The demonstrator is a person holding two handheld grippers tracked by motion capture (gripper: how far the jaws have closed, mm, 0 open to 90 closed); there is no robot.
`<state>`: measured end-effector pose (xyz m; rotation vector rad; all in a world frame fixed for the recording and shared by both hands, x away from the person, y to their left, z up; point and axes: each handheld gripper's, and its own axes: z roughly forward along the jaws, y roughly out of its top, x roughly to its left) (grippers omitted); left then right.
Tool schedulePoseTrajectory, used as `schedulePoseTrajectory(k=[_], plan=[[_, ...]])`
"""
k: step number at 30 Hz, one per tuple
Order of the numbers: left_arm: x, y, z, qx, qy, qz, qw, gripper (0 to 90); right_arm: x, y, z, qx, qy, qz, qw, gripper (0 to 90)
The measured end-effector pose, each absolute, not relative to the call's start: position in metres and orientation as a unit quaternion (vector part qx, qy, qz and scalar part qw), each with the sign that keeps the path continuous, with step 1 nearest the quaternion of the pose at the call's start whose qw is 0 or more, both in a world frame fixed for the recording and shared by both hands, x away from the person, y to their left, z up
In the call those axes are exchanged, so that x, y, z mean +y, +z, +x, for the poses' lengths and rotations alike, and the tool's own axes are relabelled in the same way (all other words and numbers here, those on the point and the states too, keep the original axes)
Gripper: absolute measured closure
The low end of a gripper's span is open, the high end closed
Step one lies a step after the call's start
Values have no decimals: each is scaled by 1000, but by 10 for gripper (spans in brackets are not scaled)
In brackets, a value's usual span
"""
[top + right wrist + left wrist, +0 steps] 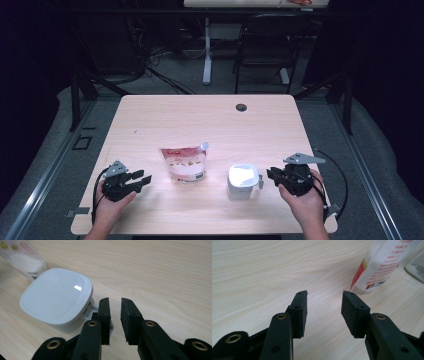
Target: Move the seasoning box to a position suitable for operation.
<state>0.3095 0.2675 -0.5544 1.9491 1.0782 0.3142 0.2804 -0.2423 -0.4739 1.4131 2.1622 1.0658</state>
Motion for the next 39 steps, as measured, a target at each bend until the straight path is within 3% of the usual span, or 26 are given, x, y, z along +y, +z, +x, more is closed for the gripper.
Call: schedulePoseTrajectory(k=[6,11,26,39], plan=[[269,-557,311,436,113,778,438,578,-233,-457,288,764,372,496,181,816],[269,-557,311,435,109,779,439,600,-222,-453,289,769,371,493,166,792],[270,-557,312,438,114,778,435,620,-212,-467,290,774,370,491,151,787],[269,-557,312,438,114,779,435,623,-215,-470,290,764,387,499,136,854]])
